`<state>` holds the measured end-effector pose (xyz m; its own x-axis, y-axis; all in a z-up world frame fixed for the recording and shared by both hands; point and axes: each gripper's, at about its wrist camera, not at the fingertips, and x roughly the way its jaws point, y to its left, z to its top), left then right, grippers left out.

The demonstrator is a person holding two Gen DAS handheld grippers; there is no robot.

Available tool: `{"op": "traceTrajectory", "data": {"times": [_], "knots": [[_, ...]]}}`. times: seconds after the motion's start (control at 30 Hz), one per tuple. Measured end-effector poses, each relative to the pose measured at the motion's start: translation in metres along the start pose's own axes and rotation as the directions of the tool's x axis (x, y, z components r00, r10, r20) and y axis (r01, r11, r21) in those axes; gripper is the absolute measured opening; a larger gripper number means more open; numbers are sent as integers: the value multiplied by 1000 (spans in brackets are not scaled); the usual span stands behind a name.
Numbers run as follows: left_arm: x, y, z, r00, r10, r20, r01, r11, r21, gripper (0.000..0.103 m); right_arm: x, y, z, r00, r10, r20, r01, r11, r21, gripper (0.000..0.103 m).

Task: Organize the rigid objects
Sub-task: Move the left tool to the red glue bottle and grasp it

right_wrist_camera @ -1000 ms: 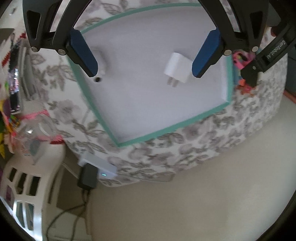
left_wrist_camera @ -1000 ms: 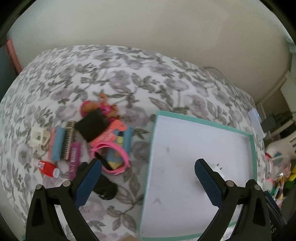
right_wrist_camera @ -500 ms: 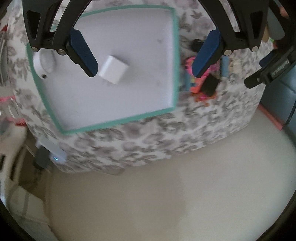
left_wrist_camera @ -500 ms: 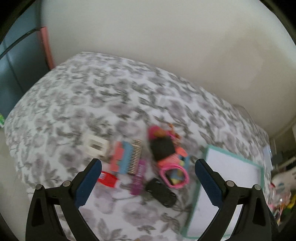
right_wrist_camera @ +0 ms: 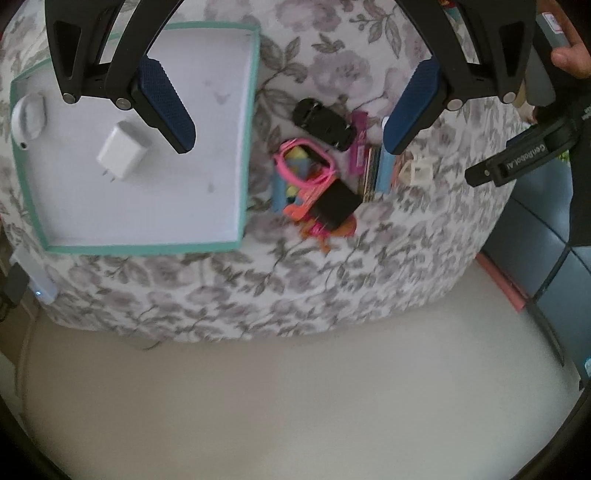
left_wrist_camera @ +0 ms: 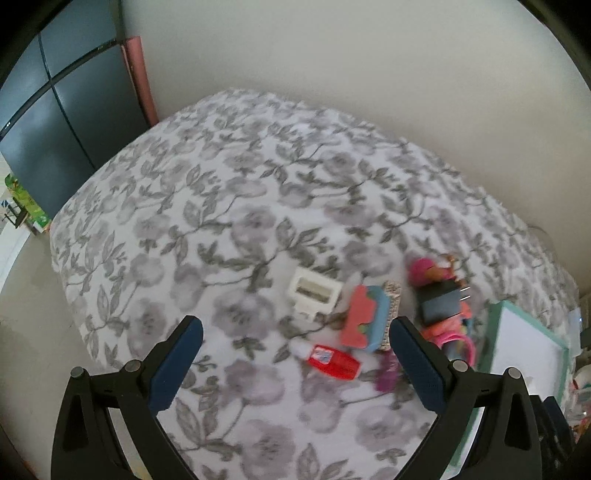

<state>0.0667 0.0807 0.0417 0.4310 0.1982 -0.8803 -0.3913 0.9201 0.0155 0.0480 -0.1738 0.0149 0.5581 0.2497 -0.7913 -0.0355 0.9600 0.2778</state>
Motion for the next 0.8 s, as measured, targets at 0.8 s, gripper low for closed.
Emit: {"op": "traceTrajectory", "data": {"times": [0.8], "knots": [[92,-29,-30,953,-22,-301,92,971,221,101,74,22,-28,975,-34,-221,22,998,-59,103]]}}
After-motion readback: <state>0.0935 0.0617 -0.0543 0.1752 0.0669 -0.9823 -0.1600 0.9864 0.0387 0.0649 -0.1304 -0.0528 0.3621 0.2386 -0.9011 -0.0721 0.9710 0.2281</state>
